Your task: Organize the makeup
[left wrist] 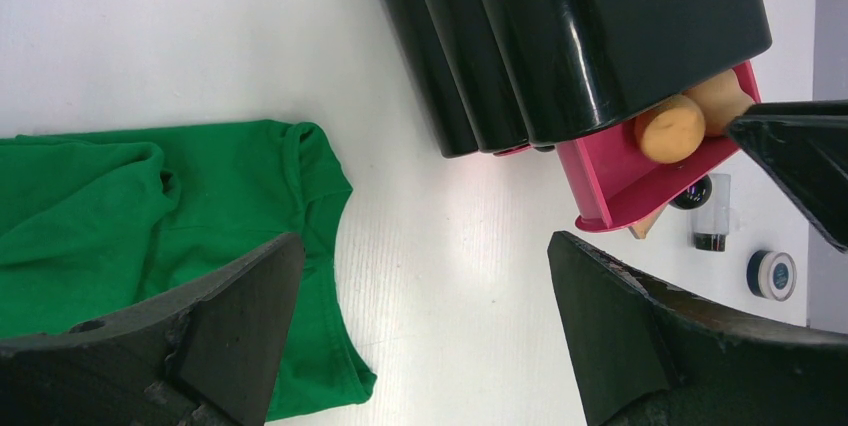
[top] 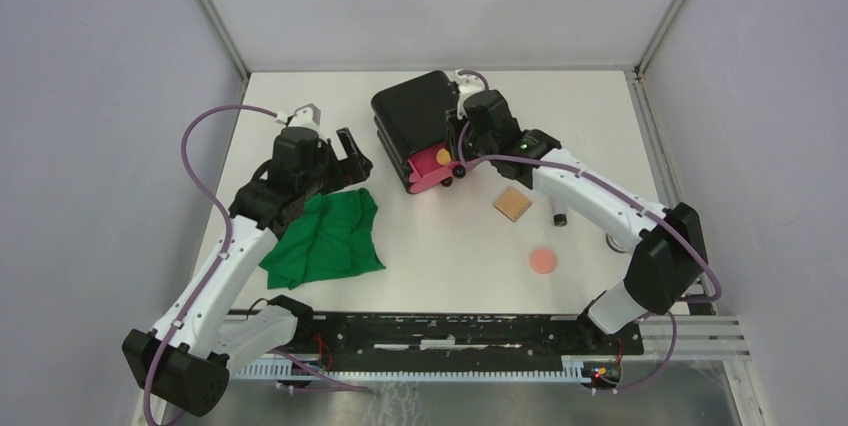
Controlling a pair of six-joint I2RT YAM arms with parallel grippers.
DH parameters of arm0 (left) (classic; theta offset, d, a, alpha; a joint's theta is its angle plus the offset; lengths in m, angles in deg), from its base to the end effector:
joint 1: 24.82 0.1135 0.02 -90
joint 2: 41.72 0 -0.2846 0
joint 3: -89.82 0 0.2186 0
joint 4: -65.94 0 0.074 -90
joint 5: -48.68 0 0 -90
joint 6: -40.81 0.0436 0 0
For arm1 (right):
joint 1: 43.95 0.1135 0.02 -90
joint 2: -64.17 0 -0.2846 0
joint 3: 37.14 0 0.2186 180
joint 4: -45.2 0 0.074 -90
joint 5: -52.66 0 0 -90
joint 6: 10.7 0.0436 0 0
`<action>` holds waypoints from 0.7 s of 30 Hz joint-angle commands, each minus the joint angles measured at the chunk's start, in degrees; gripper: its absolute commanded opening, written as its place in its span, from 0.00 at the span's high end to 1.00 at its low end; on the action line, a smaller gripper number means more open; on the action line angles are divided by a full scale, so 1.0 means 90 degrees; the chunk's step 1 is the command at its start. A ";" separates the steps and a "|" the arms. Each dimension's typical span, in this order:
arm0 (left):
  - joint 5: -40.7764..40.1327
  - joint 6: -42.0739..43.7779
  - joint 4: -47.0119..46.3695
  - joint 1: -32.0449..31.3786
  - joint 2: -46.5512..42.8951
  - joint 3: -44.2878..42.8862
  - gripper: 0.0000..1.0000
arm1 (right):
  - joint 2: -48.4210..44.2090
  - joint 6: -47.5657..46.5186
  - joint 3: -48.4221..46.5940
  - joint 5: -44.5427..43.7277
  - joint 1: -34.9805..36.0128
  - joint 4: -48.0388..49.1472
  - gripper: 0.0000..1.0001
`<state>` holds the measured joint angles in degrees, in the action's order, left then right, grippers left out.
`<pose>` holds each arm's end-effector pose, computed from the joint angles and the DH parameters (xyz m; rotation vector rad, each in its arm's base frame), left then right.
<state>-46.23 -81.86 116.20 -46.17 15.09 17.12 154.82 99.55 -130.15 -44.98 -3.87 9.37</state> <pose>0.1610 -0.0589 0.3452 -0.2668 2.1865 -0.4435 0.2634 0.2141 0.3424 -0.2989 2.1656 0.4641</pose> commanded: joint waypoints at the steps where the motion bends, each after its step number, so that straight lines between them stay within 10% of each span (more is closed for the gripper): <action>1: -0.0033 0.0162 -0.0099 0.0030 -0.0072 -0.0109 0.01 | -0.0832 -0.0049 0.0107 -0.0205 0.0049 0.0077 0.69; 11: -0.0012 0.0211 -0.0113 0.0023 -0.0028 -0.0176 0.01 | -0.2077 0.0114 0.2173 0.0310 0.0052 0.0854 0.54; 21: 0.0010 0.0267 -0.0143 0.0029 0.0022 -0.0210 0.01 | -0.1157 0.0099 0.1804 0.0552 0.0054 0.0984 0.46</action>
<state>-45.77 -81.81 116.13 -46.17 15.81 17.12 141.82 100.08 -110.48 -40.54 -3.57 14.04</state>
